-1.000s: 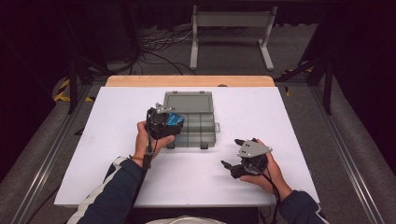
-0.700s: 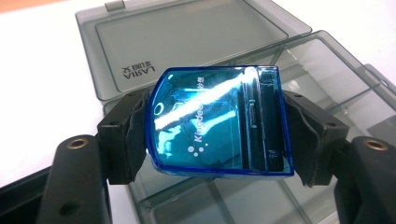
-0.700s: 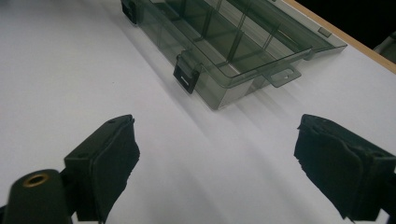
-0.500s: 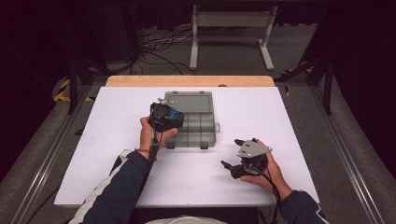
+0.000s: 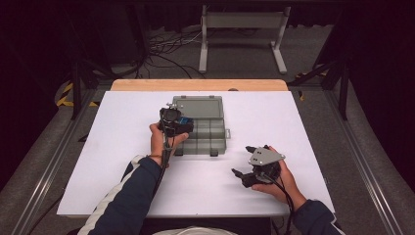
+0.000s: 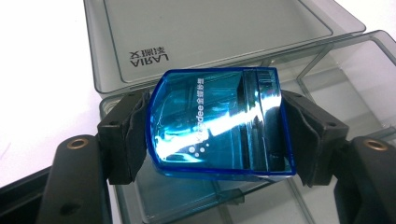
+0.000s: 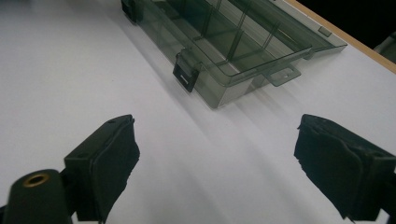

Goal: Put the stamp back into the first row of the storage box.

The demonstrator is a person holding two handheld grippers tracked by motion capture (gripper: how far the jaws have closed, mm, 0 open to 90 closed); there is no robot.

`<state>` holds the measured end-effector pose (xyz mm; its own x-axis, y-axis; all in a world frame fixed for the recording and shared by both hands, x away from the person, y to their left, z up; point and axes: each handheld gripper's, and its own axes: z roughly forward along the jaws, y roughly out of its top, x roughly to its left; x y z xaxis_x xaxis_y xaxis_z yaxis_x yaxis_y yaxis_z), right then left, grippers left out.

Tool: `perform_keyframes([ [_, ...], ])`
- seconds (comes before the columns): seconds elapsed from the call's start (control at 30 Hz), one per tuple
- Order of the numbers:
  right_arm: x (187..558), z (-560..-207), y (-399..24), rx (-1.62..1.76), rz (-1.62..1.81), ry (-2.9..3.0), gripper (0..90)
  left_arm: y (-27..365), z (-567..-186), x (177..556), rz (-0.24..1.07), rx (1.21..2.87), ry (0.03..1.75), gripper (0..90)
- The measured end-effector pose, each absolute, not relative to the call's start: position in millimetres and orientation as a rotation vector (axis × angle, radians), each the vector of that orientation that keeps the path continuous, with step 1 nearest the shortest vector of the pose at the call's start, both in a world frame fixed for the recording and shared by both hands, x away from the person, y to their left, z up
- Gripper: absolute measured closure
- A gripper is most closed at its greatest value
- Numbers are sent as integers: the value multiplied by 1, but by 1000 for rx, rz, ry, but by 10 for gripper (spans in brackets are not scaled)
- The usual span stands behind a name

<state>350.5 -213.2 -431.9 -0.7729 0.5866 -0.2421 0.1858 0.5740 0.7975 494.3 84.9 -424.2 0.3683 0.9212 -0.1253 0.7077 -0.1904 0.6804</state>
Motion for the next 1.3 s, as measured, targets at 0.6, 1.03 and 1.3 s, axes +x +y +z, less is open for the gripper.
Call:
perform_keyframes([
  [0.6,351,-433,-212,619,1089,2329,129,78,-425,496,409,1978,1416,310],
  [1.03,351,-433,-213,619,1087,2330,128,76,-424,493,386,1985,1394,249],
  [1.3,351,-433,-213,621,1088,2330,128,84,-421,491,370,2013,1322,282],
])
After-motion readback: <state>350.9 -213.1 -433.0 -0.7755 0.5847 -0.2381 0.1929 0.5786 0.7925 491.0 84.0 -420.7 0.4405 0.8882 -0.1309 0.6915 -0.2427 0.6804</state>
